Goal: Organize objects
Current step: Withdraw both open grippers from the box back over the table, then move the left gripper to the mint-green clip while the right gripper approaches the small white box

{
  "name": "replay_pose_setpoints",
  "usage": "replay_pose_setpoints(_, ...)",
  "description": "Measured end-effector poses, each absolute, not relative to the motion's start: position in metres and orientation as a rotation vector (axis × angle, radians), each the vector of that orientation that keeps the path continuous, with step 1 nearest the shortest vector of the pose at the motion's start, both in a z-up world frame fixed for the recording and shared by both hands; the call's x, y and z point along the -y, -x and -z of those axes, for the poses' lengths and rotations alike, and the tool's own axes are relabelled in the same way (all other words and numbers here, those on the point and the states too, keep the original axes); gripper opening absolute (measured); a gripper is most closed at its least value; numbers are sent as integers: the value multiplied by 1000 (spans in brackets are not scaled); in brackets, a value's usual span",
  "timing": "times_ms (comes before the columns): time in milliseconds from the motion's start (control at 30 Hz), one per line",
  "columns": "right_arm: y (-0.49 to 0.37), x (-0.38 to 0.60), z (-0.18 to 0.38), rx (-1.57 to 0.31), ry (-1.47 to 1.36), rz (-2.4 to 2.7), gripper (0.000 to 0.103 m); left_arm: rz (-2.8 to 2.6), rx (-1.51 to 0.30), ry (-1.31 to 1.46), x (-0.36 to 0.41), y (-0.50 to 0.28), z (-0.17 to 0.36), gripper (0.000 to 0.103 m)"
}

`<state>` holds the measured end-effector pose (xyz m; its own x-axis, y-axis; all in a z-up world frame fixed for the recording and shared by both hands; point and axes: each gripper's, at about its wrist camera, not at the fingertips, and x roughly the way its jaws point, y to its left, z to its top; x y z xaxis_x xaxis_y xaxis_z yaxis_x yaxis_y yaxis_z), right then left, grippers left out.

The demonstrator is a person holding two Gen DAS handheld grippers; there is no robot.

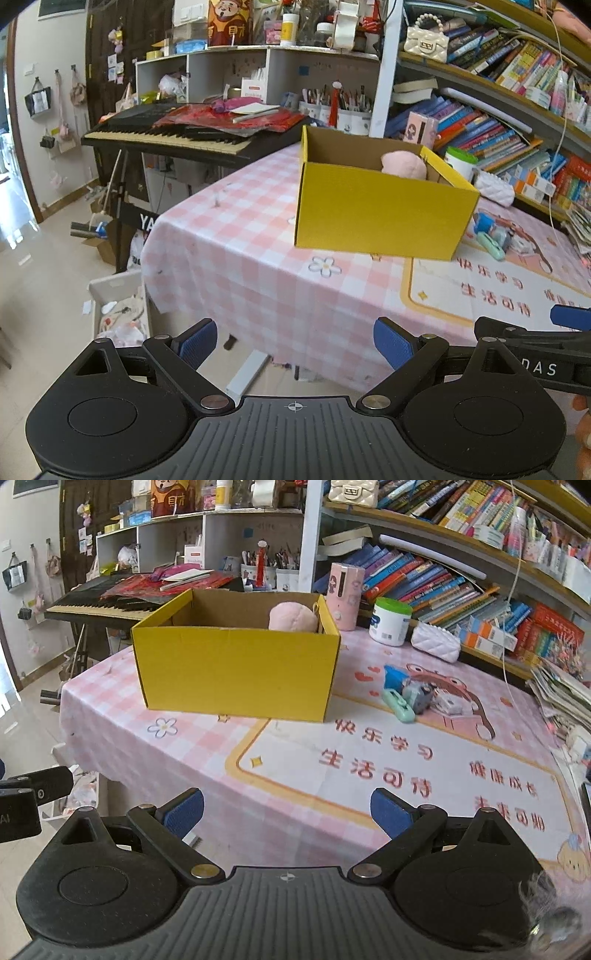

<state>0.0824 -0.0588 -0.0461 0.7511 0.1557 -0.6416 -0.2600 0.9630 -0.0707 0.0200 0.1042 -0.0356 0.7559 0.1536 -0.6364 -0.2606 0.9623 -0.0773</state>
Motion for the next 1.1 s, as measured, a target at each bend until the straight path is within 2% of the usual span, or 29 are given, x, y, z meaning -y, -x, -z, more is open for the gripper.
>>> replay_pose_setpoints(533,-50,100,52,-717,101,-86,97,-81,-707,119,-73,-11,41,94)
replay_pose_setpoints(1100,-60,165,54,-744,11,87,96,110,-712,41,-13,-52,41,94)
